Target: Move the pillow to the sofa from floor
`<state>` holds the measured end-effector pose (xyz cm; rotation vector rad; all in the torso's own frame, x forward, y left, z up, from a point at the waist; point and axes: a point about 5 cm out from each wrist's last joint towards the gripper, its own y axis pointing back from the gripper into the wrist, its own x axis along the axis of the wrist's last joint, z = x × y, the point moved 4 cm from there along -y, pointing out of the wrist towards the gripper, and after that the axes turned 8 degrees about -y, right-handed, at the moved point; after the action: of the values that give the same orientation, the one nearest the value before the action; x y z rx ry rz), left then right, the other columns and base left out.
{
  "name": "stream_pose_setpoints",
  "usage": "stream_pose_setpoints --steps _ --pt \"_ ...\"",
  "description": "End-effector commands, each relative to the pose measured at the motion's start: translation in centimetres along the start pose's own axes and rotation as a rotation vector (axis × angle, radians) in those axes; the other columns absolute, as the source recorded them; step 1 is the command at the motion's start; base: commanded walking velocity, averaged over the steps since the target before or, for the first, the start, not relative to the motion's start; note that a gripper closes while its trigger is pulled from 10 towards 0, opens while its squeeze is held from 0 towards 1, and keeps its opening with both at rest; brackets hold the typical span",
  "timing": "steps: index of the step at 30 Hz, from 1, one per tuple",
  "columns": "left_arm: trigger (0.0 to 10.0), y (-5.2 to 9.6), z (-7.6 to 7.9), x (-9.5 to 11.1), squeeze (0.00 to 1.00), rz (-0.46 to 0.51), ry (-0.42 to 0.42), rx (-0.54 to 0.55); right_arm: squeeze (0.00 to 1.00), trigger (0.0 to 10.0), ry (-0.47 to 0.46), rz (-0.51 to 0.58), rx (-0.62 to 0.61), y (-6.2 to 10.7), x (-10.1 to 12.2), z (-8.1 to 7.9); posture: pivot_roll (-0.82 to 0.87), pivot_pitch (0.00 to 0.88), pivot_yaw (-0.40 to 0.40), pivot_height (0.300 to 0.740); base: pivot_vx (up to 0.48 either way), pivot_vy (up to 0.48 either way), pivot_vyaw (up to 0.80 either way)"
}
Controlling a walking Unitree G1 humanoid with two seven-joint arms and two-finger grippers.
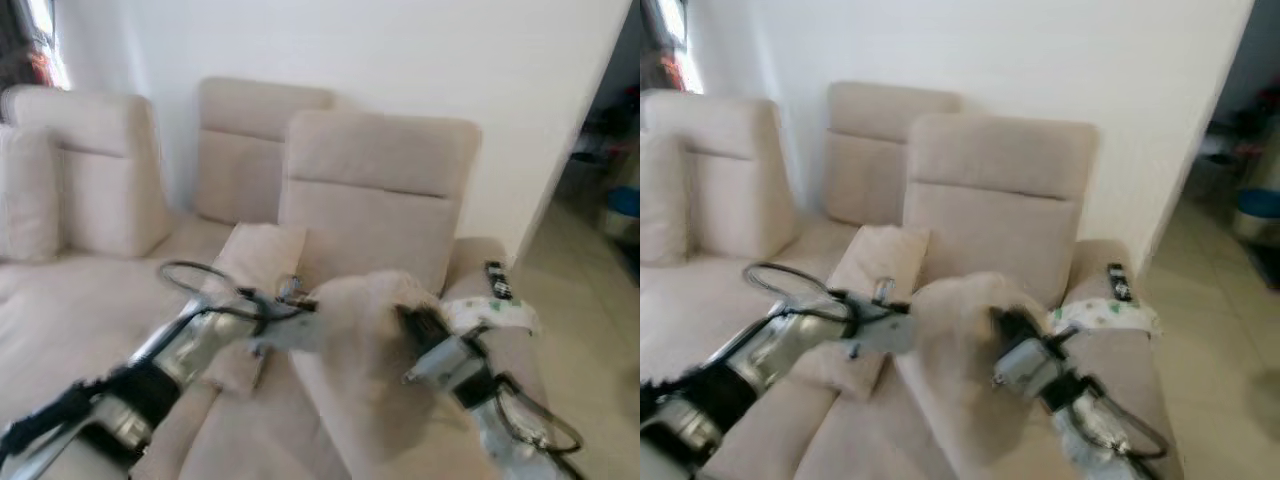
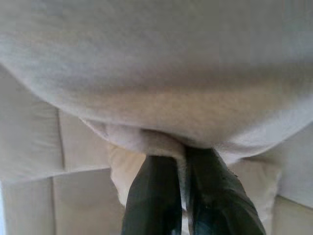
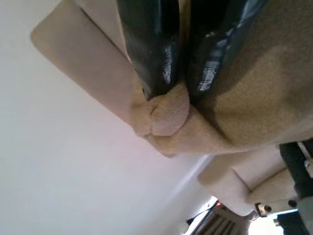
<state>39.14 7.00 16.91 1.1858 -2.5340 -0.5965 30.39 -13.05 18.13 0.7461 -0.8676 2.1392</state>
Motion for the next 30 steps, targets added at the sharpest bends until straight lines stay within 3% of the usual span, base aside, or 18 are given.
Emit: stream_pose_setpoints --steps 1,10,11,12,14,18,25,30 --pt "10.0 -0.6 -1.6 3.1 0.00 0.105 -0.049 0.053 0.00 10.0 0.015 0.025 0.006 -0.1 0.5 0.2 -0.03 0.000 0.029 0.740 0.274 0.000 0.00" --pt "10.0 -0.6 -2.0 2.9 0.00 0.093 -0.041 0.078 0.00 10.0 -0.010 -0.007 0.000 -0.2 -0.1 0.4 -0.02 0.000 0.028 0.740 0.000 0.000 0.00" --pt "10.0 -0.6 -3.6 2.5 0.00 0.060 -0.034 0.144 0.00 10.0 -0.051 -0.037 -0.047 -0.5 -0.5 1.3 -0.02 0.000 0.030 0.740 0.000 0.000 0.00" --pt "10.0 -0.6 -3.6 2.5 0.00 0.060 -0.034 0.144 0.00 10.0 -0.051 -0.037 -0.047 -0.5 -0.5 1.3 -0.02 0.000 0.030 0.740 0.000 0.000 0.00" --pt "10.0 -0.4 -5.9 2.5 0.00 0.042 -0.027 0.224 0.00 10.0 -0.099 -0.058 -0.095 -1.0 -0.8 2.4 -0.02 0.000 0.030 0.740 0.000 0.000 0.00" --pt "10.0 -0.6 -7.4 3.8 0.00 0.070 -0.042 0.256 0.00 10.0 -0.139 -0.084 -0.143 -1.2 -1.2 3.6 -0.03 0.000 0.037 0.740 0.000 0.000 0.00" --pt "10.0 -1.3 -7.3 5.9 0.00 0.133 -0.065 0.238 0.00 10.0 -0.157 -0.110 -0.181 -0.7 -1.6 4.3 -0.05 0.000 0.051 0.740 0.000 0.000 0.00" --pt "10.0 -2.0 -7.7 6.9 0.00 0.148 -0.088 0.245 0.00 10.0 -0.156 -0.201 -0.229 0.0 -3.2 5.2 -0.06 0.000 0.060 0.740 0.000 0.000 0.00"
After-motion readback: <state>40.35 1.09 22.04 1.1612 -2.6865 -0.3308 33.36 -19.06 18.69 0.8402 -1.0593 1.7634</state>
